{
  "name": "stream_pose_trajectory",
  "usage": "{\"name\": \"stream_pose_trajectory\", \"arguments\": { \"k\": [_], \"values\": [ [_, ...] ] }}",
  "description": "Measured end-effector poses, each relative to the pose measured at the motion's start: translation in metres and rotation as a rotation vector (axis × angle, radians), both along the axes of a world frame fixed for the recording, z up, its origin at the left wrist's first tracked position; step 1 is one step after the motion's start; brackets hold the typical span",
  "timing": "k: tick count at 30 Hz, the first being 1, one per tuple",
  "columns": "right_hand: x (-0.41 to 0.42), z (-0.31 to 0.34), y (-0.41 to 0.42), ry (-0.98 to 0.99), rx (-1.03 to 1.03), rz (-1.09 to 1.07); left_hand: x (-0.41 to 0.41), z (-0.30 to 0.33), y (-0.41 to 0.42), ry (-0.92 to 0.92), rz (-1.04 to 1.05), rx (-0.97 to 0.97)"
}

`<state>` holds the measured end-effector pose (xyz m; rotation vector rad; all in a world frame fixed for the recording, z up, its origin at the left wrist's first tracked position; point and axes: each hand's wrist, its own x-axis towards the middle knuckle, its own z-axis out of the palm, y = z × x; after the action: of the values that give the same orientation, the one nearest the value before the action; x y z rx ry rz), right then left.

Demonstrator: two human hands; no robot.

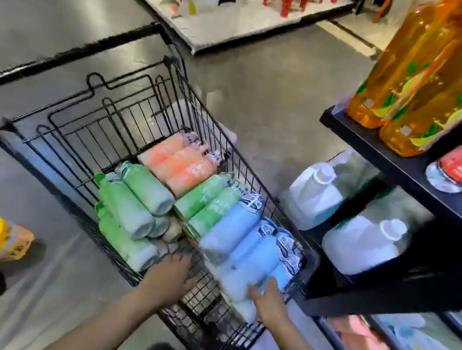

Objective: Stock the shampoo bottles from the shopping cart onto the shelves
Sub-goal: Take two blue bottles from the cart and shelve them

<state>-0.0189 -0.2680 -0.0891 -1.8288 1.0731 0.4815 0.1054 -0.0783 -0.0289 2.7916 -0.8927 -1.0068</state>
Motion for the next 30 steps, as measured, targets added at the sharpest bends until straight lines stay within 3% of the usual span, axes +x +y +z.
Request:
{"name": "stream_pose_trajectory", "arguments": {
  "k": [7, 14, 30],
  "values": [
    [0.022, -0.008, -0.001, -0.016, 0.115, -0.423, 0.057, -0.03, -0.056, 0.18, 0.015, -0.096],
    [0.049, -0.018, 0.01, 0.12, 0.084, -0.605, 0.089, -0.061, -0.097, 0.293, 0.162, -0.191],
    [0.074, -0.017, 0.039, 0.264, 0.044, -0.894, 0.077, -0.059, -0.099, 0.193, 0.122, -0.054]
  ]
}}
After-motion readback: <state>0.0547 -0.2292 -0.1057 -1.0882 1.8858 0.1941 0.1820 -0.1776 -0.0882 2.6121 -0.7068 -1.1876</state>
